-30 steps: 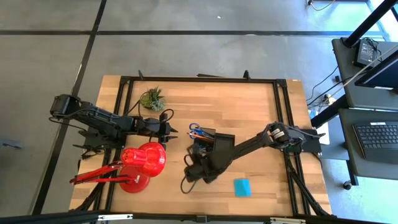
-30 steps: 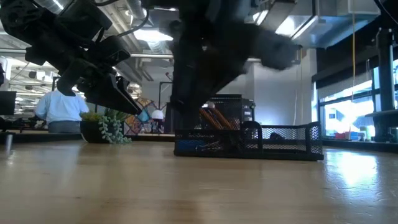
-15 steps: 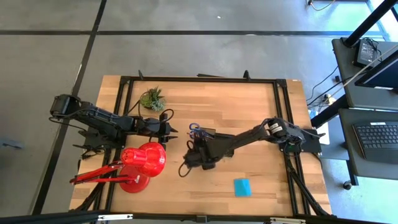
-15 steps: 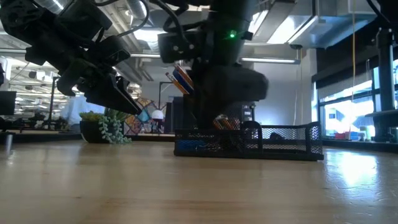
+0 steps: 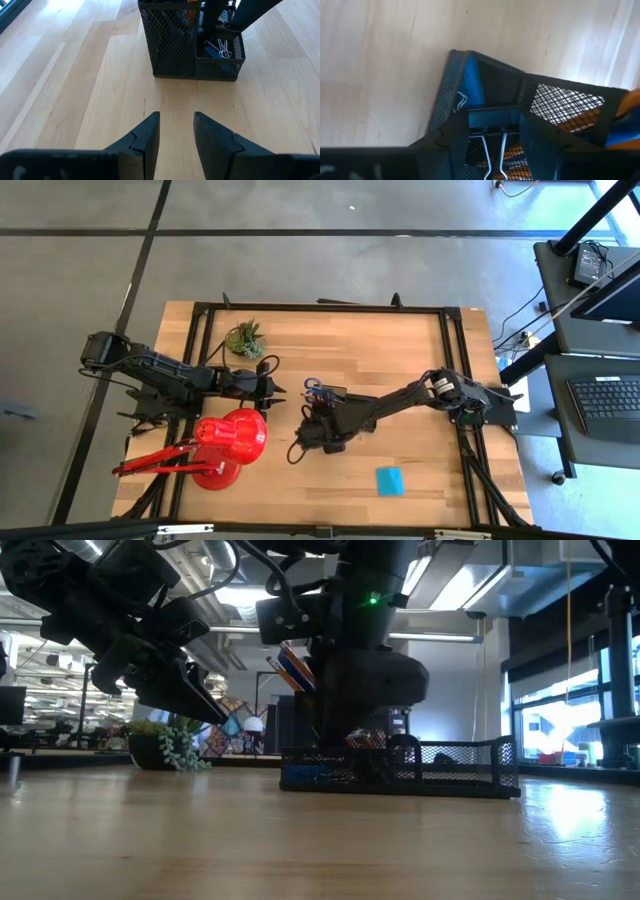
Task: Pick and place office supplies into organizer
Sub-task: Put the black binder clip into the black desk organizer, then put the blue sticky note into the black desk organizer
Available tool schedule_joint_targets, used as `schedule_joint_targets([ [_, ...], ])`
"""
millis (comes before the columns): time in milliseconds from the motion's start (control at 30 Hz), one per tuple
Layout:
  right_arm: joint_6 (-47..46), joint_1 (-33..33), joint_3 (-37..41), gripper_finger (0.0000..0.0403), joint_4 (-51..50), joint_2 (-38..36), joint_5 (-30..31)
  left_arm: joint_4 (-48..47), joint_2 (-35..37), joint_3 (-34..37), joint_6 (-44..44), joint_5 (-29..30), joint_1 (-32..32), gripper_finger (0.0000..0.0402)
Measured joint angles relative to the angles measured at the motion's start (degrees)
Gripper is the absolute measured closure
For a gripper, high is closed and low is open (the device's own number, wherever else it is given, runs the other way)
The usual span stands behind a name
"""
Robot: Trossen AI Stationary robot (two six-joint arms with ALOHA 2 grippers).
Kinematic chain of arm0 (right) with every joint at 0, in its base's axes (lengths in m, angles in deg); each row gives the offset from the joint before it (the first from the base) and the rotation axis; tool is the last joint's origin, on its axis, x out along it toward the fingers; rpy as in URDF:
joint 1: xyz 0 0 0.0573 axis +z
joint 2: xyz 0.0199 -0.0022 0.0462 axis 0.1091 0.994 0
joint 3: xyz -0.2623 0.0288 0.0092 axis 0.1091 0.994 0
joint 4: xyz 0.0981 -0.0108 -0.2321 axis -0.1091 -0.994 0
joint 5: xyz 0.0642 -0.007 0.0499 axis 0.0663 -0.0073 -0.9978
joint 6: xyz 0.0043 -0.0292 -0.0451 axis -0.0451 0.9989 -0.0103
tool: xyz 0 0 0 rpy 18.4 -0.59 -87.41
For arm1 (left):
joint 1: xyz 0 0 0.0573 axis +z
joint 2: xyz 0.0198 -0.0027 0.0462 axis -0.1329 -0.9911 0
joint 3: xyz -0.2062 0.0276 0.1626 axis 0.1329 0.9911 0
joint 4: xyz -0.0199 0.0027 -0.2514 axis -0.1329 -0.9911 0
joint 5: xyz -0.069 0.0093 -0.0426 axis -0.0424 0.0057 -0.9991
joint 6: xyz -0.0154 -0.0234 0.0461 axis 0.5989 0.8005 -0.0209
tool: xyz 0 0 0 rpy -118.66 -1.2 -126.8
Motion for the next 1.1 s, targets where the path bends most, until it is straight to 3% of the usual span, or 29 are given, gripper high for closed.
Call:
schedule_joint_targets([
  [600, 0.25, -0.21, -0.02, 0.0242, -0.44, -0.11, -2.99, 0.00, 0.00, 0.00, 0.00, 0.00, 0.00, 0.0288],
  [933, 0.21, -0.35, -0.13, 0.0153, -0.79, -0.33, -1.39, 0.00, 0.00, 0.00, 0.00, -0.02, -0.02, 0.0288],
  [1100, 0.01, -0.27, -1.96, 0.0145, -3.64, -0.23, -1.80, -0.02, -0.01, 0.00, 0.00, 0.00, -0.02, 0.0288],
])
